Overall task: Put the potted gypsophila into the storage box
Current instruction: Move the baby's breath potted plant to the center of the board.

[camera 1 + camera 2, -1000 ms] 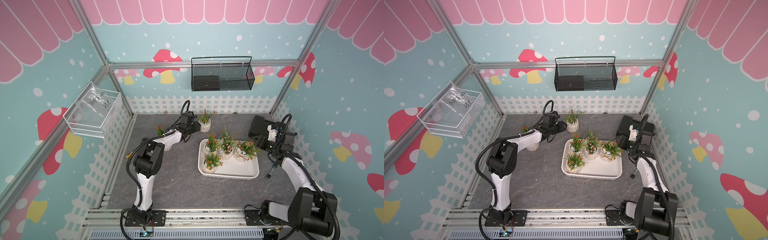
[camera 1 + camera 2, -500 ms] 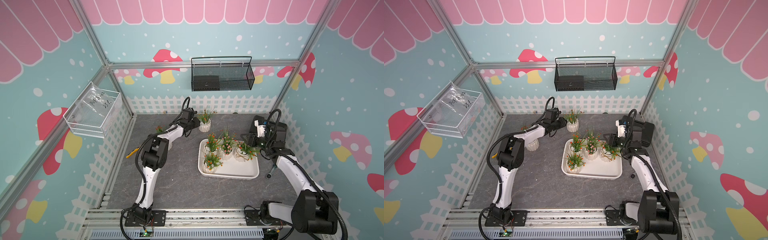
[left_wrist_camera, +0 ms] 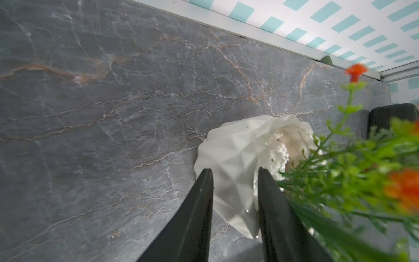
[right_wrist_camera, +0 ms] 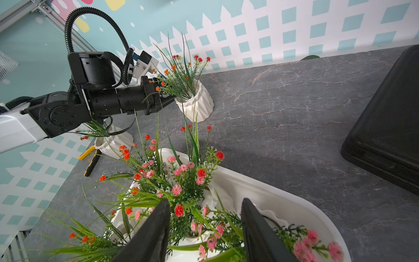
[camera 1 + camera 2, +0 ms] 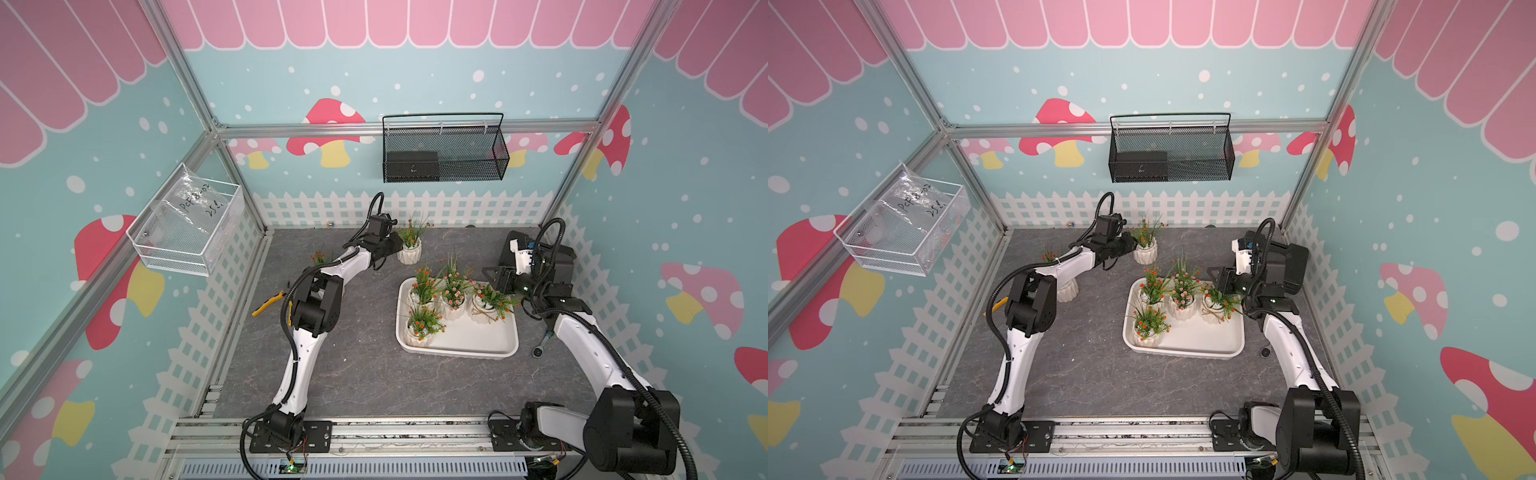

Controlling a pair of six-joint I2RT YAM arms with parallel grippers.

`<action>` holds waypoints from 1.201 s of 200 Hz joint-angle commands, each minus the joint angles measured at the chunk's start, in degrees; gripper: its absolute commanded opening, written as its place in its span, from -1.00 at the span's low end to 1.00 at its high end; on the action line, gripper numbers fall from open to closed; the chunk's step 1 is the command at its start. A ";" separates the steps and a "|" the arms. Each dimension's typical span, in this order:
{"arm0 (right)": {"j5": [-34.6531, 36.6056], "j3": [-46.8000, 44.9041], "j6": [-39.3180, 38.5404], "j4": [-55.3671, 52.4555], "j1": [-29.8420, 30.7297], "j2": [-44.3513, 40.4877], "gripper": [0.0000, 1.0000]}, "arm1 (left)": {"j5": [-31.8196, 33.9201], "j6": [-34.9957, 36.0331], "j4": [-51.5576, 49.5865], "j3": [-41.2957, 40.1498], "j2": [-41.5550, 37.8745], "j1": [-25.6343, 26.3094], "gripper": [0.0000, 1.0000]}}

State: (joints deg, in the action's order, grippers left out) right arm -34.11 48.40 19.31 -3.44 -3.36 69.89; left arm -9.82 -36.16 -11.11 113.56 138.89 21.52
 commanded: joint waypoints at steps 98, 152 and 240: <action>0.59 -0.49 -2.00 -2.09 0.27 -3.52 0.07 | 10.02 10.37 -16.46 11.18 5.90 3.16 -0.43; 0.18 -0.73 -1.64 -2.09 0.28 -3.42 0.07 | 13.28 11.91 -20.61 13.85 7.36 3.88 -0.56; 0.37 -0.85 -0.13 -2.09 0.28 -4.96 0.07 | 11.79 15.09 -24.07 13.84 3.51 4.15 -1.00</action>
State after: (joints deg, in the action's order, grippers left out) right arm -33.89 48.34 18.68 -5.17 -3.31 66.28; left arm 2.83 -22.68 -28.23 127.85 143.44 25.39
